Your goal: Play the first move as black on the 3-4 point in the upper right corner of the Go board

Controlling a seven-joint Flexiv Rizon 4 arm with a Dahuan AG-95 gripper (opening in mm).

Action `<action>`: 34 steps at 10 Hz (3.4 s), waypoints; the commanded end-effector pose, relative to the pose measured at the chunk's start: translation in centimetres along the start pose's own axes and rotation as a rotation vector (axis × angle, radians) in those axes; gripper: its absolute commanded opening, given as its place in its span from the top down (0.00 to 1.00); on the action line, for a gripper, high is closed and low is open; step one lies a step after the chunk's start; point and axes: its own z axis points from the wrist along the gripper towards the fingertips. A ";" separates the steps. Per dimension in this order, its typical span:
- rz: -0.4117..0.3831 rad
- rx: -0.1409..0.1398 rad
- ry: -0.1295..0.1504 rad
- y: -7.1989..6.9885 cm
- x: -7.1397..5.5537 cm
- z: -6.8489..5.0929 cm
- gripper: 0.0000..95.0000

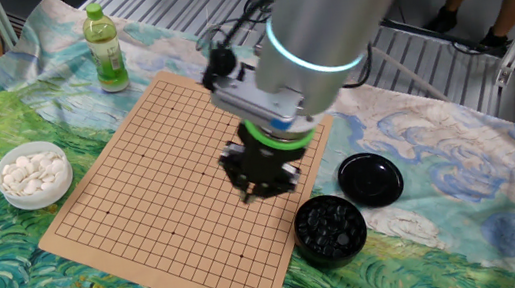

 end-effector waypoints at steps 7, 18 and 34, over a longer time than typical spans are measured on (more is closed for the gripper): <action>0.012 -0.032 -0.006 -3.5 -0.4 1.4 1.00; 0.067 -0.113 0.055 -4.0 0.2 1.6 1.00; 0.393 -0.017 0.135 -4.0 0.2 1.6 1.00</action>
